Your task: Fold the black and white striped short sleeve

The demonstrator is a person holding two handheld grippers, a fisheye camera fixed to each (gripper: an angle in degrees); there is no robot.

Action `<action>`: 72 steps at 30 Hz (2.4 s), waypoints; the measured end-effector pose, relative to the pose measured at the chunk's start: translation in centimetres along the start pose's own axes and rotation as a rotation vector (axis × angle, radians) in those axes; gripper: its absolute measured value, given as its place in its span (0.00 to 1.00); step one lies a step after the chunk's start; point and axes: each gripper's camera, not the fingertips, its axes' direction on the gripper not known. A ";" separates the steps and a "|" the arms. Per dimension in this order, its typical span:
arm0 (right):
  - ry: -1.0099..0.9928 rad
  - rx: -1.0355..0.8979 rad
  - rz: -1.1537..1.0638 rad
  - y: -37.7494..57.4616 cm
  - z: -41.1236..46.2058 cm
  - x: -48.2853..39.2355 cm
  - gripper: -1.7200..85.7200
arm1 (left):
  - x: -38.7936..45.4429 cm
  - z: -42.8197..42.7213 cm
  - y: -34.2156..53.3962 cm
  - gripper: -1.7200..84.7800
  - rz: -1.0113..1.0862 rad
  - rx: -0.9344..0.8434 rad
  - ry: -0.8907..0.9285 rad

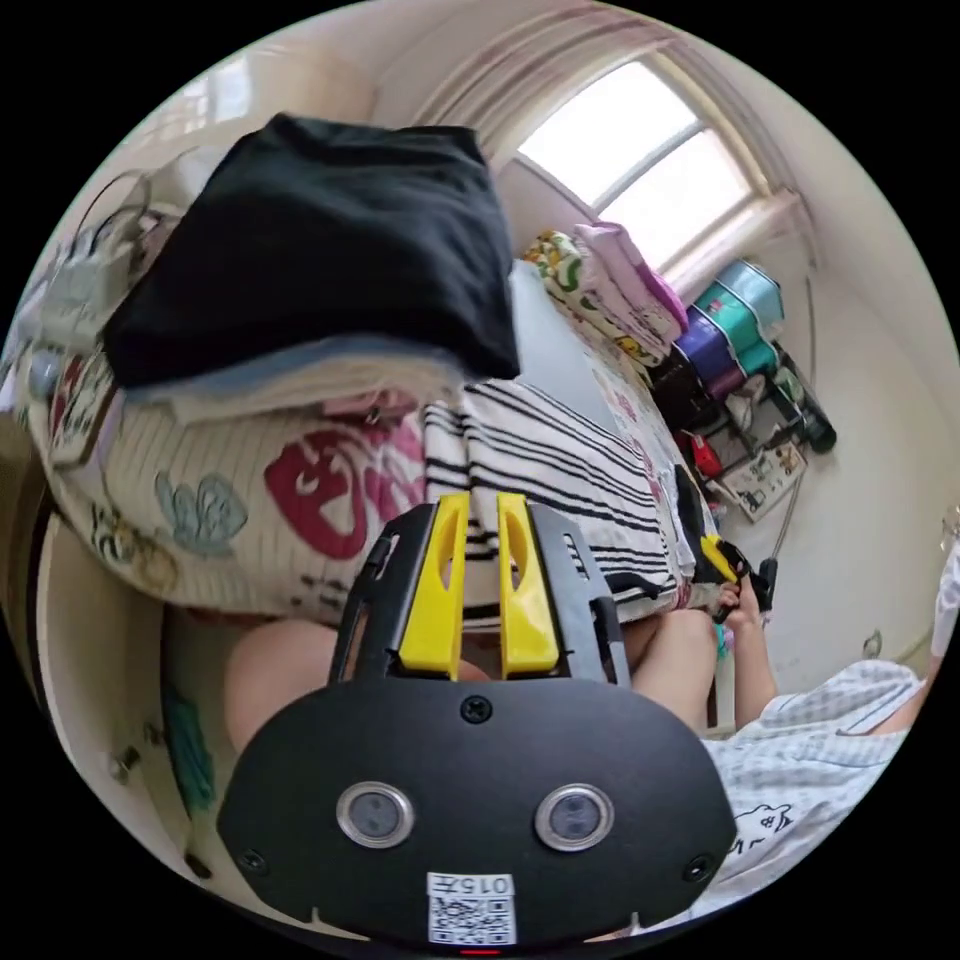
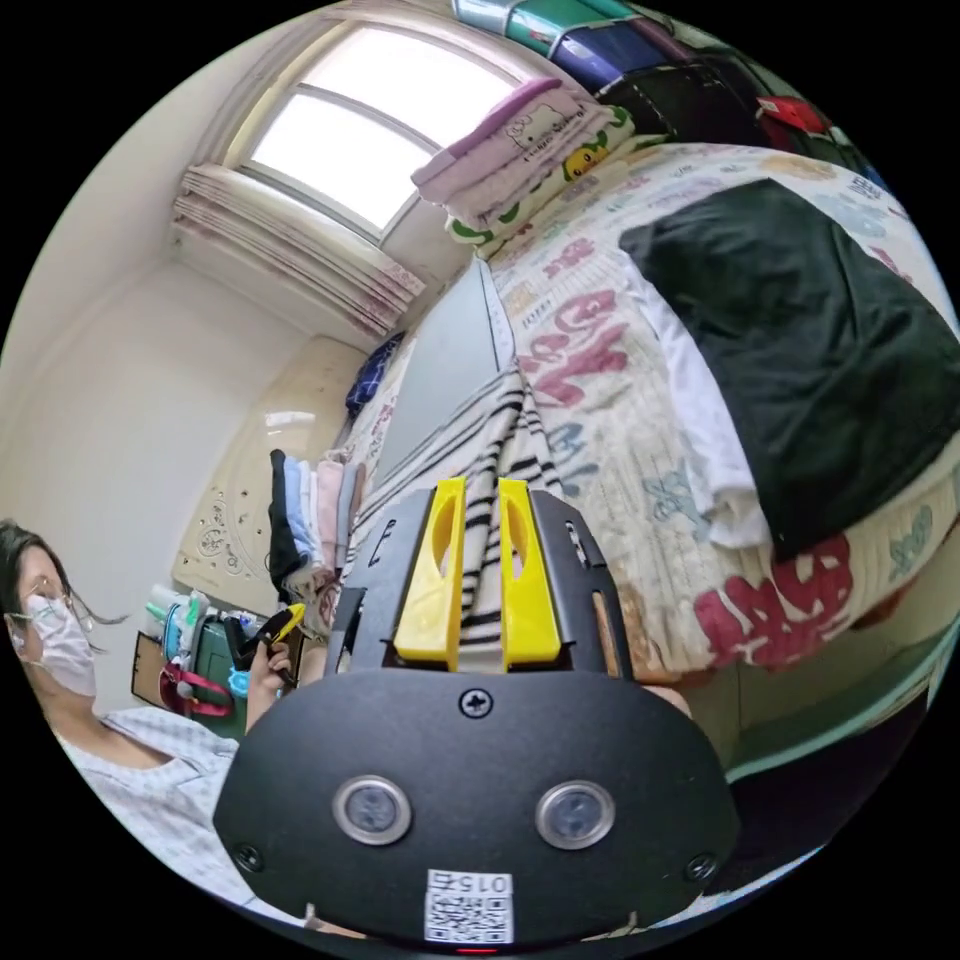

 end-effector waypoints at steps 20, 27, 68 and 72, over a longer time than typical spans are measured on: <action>0.253 -0.399 0.025 -3.0 9.3 14.7 0.15 | -2.6 6.4 3.3 0.04 -0.039 -0.051 0.012; 0.197 -0.359 -0.037 -0.4 8.7 19.6 0.04 | -2.6 4.0 3.6 0.02 -0.058 0.020 0.125; 0.234 -0.504 -1.052 29.9 21.2 34.2 0.13 | 25.1 17.1 7.2 0.10 1.042 -0.380 -0.051; 0.254 -0.579 -1.095 29.8 23.4 36.2 0.13 | 25.8 19.2 7.7 0.08 1.116 -0.442 -0.104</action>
